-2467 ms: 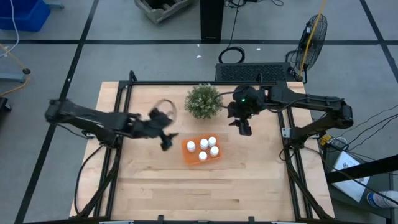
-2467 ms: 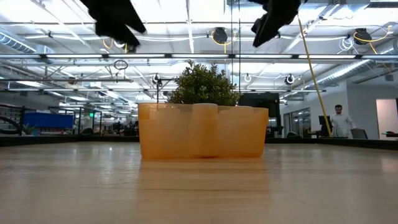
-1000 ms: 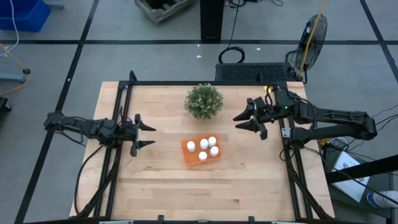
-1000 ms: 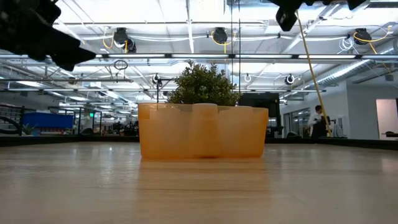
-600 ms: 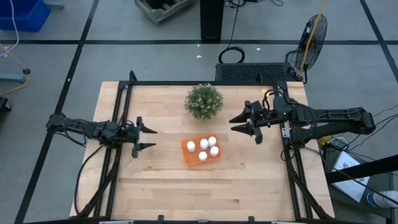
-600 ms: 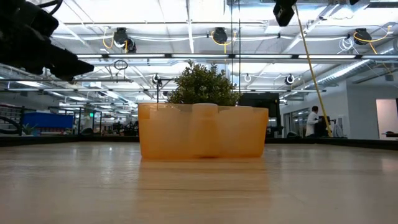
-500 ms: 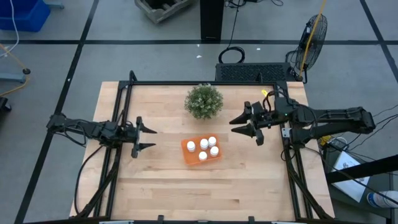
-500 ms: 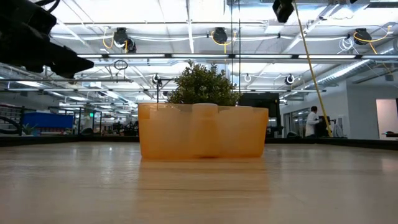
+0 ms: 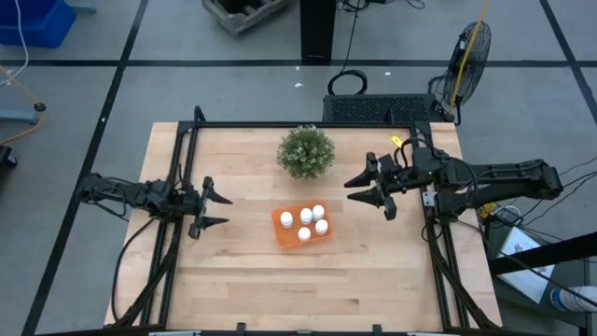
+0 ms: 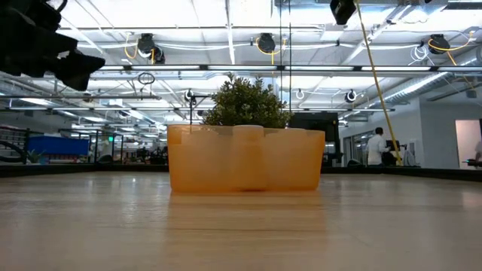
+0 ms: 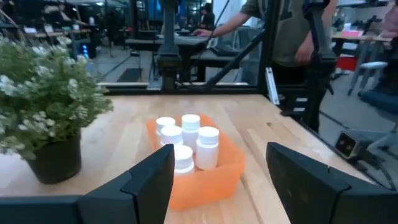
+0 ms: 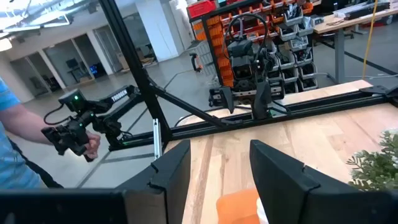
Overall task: Pick and place pill bottles into a basket
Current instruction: Return to Home Position
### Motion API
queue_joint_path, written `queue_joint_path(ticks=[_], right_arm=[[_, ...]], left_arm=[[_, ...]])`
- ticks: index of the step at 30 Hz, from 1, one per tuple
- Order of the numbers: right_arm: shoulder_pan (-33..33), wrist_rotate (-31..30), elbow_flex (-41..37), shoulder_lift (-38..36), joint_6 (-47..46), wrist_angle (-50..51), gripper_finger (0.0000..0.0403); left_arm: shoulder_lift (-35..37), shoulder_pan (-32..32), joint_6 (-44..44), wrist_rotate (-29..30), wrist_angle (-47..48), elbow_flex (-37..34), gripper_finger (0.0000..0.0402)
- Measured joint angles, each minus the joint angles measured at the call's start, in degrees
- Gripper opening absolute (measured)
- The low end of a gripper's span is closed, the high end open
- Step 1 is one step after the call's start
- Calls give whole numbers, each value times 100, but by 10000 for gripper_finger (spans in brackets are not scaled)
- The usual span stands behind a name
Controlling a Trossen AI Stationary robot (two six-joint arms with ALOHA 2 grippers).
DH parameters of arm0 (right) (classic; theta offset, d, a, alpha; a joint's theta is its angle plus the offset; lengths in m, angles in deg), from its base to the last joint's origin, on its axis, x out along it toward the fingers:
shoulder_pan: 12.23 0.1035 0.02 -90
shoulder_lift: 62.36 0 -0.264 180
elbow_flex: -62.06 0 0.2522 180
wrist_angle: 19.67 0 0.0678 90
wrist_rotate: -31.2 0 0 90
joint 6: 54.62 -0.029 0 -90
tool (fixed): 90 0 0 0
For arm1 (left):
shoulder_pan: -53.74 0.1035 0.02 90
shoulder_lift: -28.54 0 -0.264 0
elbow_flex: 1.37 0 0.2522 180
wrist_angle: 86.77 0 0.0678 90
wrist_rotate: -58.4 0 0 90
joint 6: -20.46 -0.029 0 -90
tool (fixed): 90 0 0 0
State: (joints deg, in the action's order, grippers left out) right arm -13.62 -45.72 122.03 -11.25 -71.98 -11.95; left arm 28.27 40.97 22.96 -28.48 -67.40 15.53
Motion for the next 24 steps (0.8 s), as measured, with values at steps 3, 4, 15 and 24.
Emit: queue_joint_path(ticks=[3, 4, 15, 24], right_arm=[[0, 3, 0, 2, 120, 7, 157], [0, 16, 0, 2, 175, 15, 157], [603, 350, -1542, 0, 489, -2317, 157], [1983, 293, -3629, -618, -25, -4421, 157]], left_arm=[[-89, 0, 174, -27, 26, 2, 256], [-101, 0, 172, -23, 26, 2, 258], [-207, 0, -50, -12, 20, 2, 260], [-207, 0, -53, -11, 18, 2, 262]])
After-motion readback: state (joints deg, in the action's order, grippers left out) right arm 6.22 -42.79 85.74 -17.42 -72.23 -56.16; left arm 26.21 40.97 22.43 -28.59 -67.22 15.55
